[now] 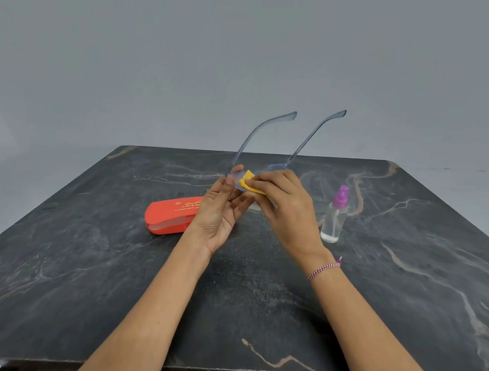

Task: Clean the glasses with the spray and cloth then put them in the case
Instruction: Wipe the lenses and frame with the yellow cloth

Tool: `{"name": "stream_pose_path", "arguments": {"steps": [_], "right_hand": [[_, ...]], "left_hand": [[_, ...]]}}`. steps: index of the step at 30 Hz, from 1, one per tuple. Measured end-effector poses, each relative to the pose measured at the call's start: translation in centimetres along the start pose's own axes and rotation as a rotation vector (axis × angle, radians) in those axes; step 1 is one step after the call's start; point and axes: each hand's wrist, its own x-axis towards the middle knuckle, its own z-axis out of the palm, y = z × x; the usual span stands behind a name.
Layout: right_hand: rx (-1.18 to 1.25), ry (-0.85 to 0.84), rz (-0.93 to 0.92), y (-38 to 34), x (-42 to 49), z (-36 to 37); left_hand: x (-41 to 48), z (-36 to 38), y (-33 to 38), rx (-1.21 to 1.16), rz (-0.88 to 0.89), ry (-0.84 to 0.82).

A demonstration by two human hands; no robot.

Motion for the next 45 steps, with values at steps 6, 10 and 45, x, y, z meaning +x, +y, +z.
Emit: {"name": "stream_pose_path", "arguments": {"steps": [6,10,45], "right_hand": [[0.068,-0.070,0.052,-0.9,0.2,0.5],[0.062,-0.071,0.063,-0.1,0.2,0.4],[0.003,-0.136,0.159,-0.9,0.4,0.2]], "left_hand": [[0.3,-0.5,0.0,0.014,0.036,0.017],[0.4,-0.8,0.1,-0.003,0.052,0.014],[0.2,-1.0,-0.1,0.051,-0.003,-0.101]]}}
